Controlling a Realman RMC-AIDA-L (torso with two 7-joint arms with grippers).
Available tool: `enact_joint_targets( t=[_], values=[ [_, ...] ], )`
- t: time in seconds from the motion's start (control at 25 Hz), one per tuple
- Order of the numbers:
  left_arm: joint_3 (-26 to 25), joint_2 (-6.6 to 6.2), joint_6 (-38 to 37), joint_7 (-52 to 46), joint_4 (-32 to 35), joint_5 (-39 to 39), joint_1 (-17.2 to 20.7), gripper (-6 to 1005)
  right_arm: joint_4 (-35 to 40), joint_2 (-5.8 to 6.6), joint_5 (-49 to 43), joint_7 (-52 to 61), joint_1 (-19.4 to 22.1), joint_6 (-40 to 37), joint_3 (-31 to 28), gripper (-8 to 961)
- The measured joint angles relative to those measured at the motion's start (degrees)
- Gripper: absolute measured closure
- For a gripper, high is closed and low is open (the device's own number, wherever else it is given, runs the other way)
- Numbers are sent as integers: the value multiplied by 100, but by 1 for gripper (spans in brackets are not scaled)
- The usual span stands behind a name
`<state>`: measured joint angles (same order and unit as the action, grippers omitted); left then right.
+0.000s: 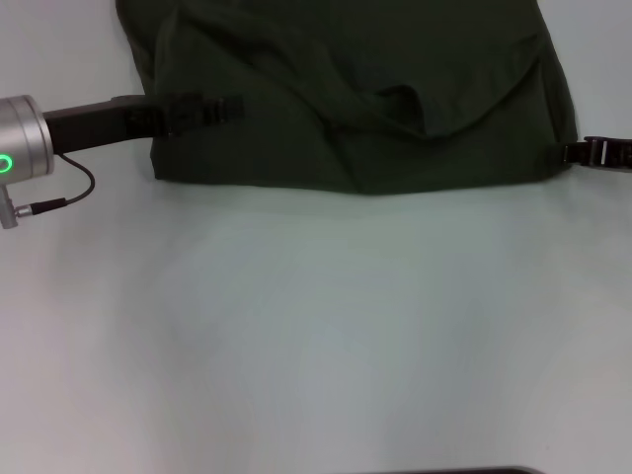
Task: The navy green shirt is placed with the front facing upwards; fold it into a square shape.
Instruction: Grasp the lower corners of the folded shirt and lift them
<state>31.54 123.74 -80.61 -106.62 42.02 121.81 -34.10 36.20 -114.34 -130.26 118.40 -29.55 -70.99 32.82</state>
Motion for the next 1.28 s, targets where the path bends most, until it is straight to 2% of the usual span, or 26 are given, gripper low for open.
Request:
enact_joint_targets(
  t=[0.24, 0.6, 0.8, 1.28],
  values=[
    [0, 0, 2, 10, -4, 0, 3, 186, 7, 9, 11, -36, 16, 3, -4, 918],
    [59, -40, -55, -5, -63, 62, 132, 185, 82, 33, 284, -335, 250, -258, -215, 918],
    [198, -123, -2, 77, -55, 86, 289, 185, 82, 88, 303, -362, 310, -424, -349, 918],
    [310, -219, 988, 326, -288, 213, 470, 185, 80, 114, 308, -322, 284, -501, -382, 918]
  ],
)
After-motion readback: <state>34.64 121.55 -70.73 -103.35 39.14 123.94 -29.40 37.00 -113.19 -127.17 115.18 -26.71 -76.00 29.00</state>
